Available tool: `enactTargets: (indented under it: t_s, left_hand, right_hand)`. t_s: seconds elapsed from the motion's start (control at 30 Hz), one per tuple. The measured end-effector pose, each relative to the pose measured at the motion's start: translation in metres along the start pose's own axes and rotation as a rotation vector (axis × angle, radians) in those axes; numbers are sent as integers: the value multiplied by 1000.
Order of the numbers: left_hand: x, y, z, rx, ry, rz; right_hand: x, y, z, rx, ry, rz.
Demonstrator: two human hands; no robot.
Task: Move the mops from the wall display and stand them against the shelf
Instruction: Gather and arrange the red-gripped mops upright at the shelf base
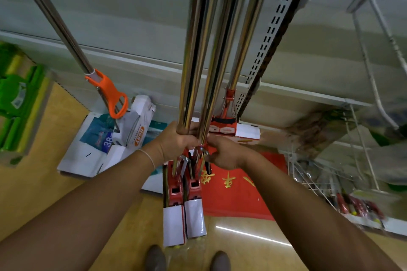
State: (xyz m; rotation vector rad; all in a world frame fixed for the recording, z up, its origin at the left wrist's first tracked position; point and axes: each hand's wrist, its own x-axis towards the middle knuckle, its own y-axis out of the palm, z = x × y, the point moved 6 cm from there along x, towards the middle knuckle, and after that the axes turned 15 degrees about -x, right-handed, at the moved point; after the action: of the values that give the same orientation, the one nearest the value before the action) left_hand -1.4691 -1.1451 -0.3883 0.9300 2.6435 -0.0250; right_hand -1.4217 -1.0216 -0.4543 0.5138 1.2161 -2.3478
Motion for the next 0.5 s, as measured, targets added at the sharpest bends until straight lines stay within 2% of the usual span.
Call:
enactTargets:
  t_s: [0.2,0.37,0.5]
  left_hand:
    - [-2,8,3,-12,-3,23]
    - [-6,11,11,-88,37,-74]
    - [-4,8,12,-84,92,-182]
  right_hand:
    - [-3,6,-7,-35,8,-95]
    - [-10,8,-9,-183,-44,-188]
    - [-15,5,-14,-179,-71,-211]
